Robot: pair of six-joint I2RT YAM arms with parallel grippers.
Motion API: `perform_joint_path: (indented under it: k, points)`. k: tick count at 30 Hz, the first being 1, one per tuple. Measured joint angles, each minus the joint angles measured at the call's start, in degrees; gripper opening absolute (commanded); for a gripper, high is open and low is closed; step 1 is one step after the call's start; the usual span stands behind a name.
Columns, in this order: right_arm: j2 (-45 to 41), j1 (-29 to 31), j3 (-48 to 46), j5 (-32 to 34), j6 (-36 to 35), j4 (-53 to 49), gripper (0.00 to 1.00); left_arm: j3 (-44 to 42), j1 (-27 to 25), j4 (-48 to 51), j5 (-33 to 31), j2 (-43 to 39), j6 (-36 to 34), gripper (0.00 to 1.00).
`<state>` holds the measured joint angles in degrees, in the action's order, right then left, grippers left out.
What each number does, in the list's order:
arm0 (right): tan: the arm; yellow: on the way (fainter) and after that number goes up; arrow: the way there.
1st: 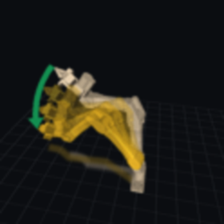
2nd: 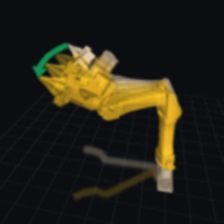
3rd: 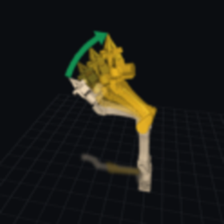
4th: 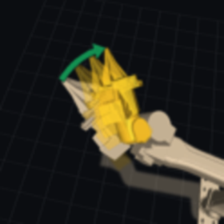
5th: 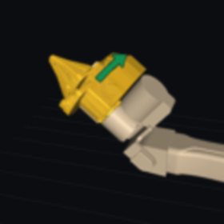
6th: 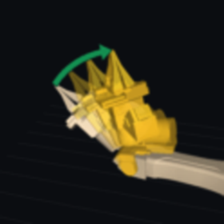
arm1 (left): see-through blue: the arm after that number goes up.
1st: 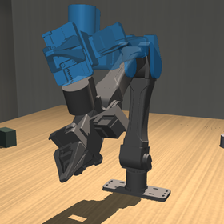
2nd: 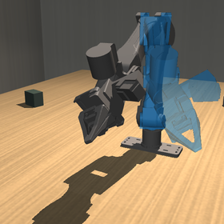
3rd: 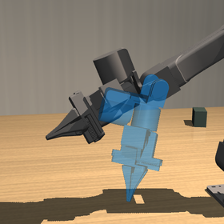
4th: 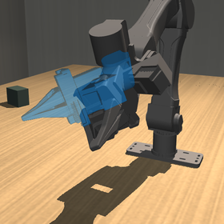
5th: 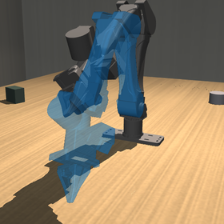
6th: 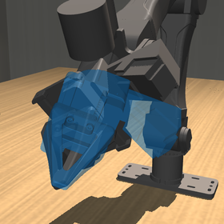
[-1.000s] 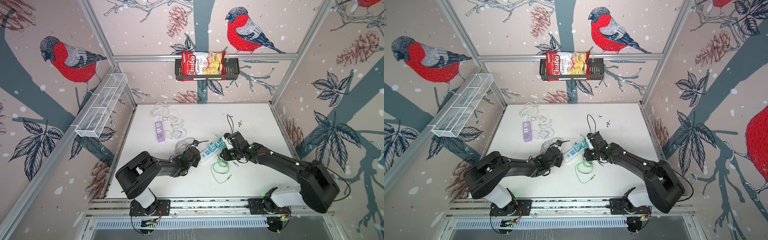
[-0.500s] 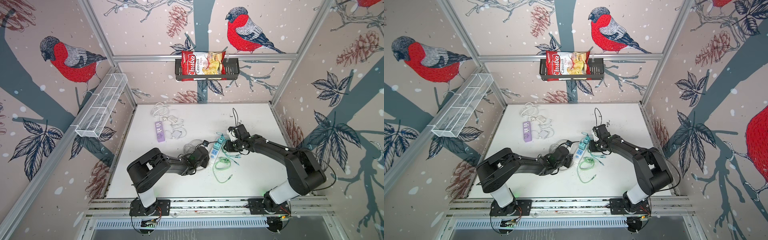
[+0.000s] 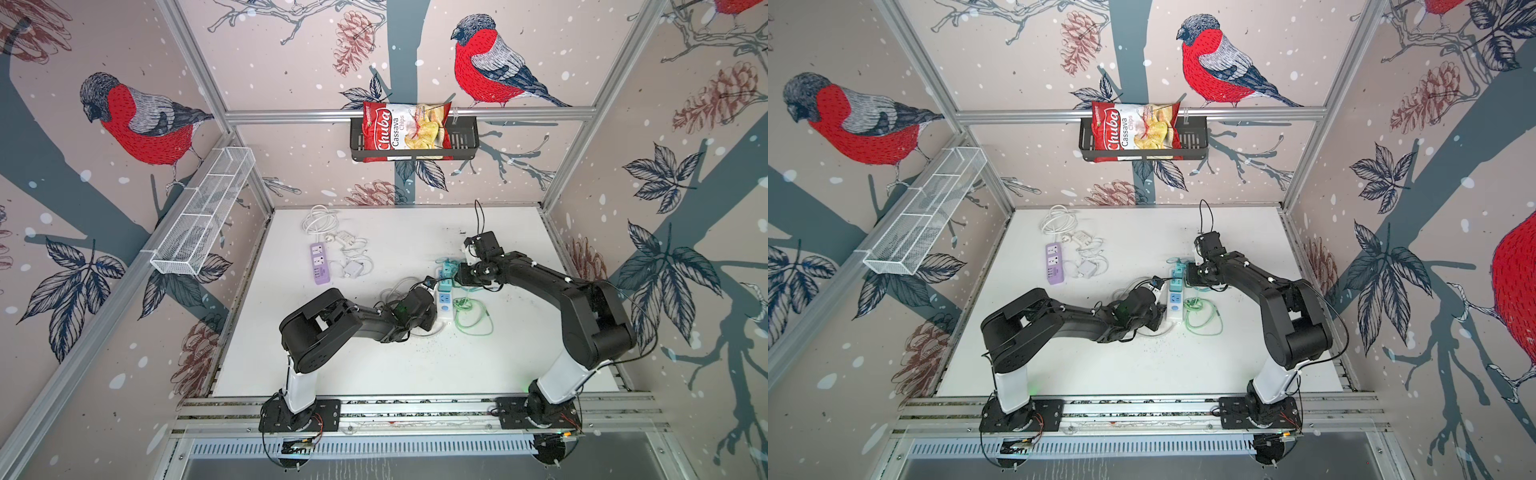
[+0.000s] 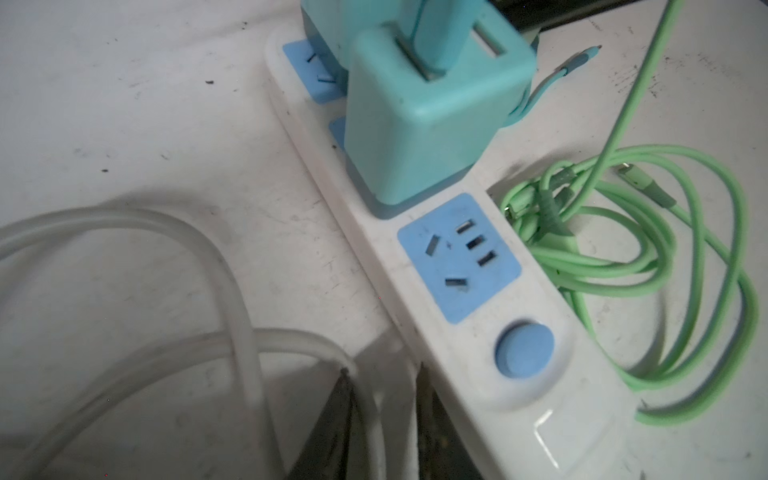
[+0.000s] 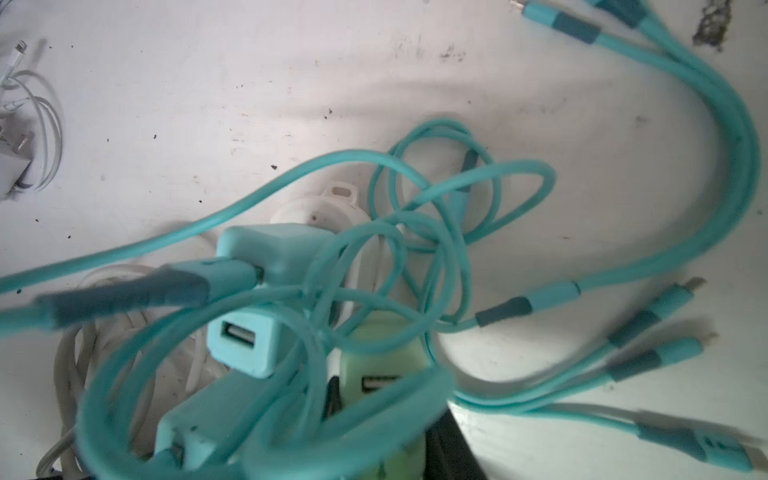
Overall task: Insert the plug
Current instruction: 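Lower the green charger into the socket next to the teal chargers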
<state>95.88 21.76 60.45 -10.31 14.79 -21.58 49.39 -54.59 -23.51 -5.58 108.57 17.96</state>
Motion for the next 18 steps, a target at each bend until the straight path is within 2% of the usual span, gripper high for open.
perform_joint_path:
  k: [9,13,18]
  points:
    - [-13.6,-0.4,-8.4,3.6,0.9,-3.8,0.09,-2.0,-0.2,1.3,1.0,-4.3,-1.5,0.28]
    - [-16.9,-0.7,-9.7,4.8,3.0,-5.6,0.08,-2.7,-0.2,2.0,0.7,-6.7,-1.9,0.28]
    - [-19.3,0.0,-10.4,9.5,6.6,-7.6,0.1,-4.2,-0.2,2.0,0.3,-9.0,-1.9,0.28]
